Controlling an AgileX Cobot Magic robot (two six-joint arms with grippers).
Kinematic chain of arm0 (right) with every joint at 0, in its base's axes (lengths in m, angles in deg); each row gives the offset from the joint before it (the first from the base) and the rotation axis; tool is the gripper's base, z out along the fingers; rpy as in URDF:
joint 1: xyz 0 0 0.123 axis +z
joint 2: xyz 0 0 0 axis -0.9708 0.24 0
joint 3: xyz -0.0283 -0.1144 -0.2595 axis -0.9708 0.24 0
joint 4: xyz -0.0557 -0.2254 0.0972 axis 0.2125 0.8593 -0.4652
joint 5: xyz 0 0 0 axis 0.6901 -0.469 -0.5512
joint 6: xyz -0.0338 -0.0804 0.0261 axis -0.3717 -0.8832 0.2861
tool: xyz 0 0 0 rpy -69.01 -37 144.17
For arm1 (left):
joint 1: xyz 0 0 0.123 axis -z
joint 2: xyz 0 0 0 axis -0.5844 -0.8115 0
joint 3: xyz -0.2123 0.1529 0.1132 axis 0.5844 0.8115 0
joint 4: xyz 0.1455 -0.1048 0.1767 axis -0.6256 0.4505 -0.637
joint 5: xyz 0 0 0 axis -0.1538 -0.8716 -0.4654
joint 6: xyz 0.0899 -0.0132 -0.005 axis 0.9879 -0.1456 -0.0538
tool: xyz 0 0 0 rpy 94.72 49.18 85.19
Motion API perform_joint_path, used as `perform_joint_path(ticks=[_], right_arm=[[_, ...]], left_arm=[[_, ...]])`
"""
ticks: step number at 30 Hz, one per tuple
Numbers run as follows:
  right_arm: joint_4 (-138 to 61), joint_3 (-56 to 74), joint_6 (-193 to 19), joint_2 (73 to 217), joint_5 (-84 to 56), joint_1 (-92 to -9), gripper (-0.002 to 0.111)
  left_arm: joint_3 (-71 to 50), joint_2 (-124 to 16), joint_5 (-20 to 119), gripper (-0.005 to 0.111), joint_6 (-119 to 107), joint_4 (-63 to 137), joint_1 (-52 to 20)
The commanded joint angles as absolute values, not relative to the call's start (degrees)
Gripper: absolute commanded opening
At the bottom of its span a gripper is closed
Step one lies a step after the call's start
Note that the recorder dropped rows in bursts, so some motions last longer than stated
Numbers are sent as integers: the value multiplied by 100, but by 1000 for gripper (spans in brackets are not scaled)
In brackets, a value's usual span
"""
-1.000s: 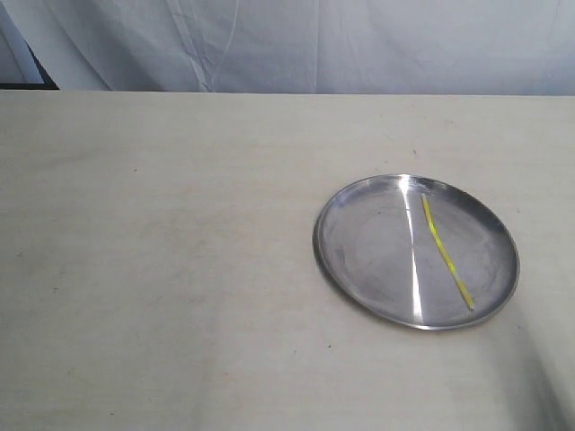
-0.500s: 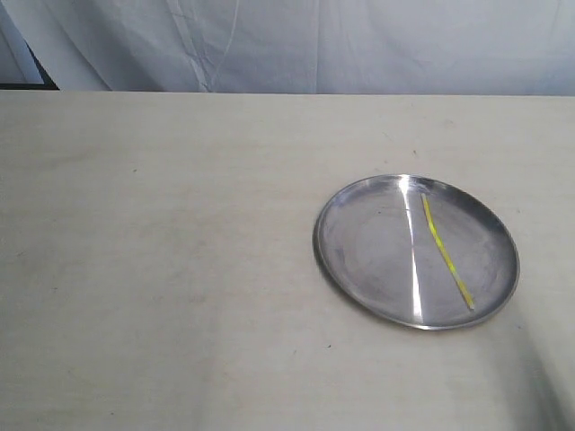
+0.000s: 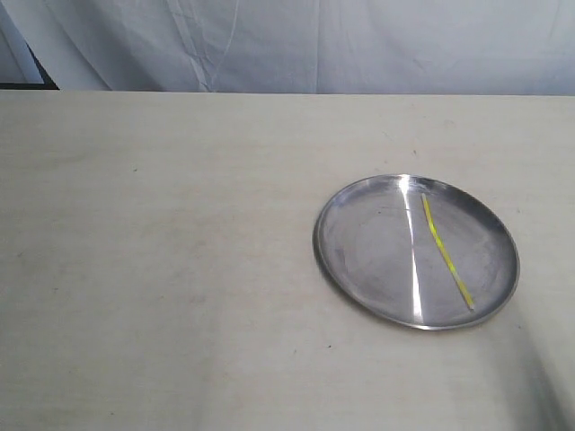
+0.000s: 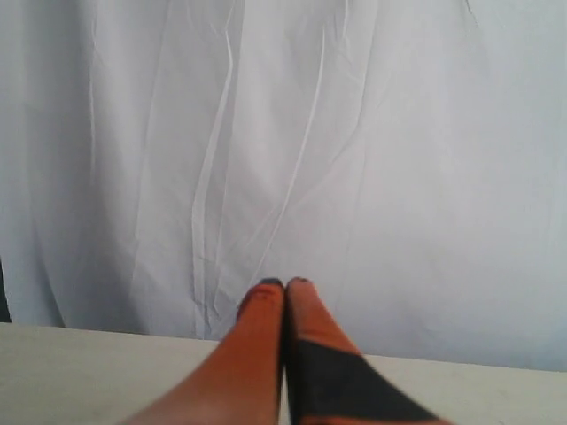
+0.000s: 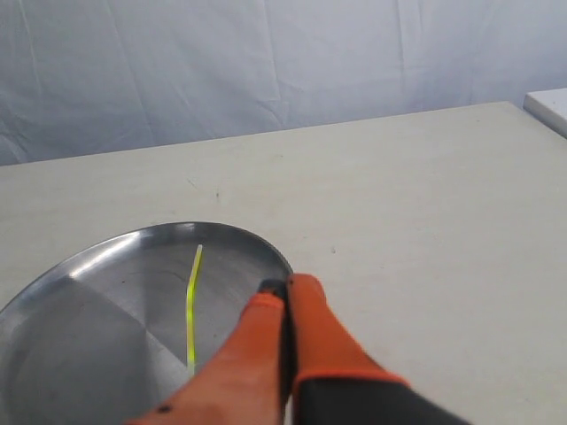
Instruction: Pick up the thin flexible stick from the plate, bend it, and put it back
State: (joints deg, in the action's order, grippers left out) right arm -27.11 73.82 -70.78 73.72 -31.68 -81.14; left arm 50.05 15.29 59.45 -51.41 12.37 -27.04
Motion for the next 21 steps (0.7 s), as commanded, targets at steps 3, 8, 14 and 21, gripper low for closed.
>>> perform_joint_path(ticks=[3,8,14,21], right_arm=[[-2703,7392,-7109,7380,-3134,-8146,0],[-2703,7392,-7109,7380,-3134,-8146,0],[-2703,7392,-7109,7380,-3134,-8146,0],[-2703,7392,-7109,7380,-3125,-8146,0]], left_arm=[[5019,1562,5809,0,-5169,948,-2720],[5019,1562,5057,0,-5169,928,-2720],[5019,1562,4655,0,-5140,905,-2720],[5019,1562,4654,0,-5140,880,-2720]])
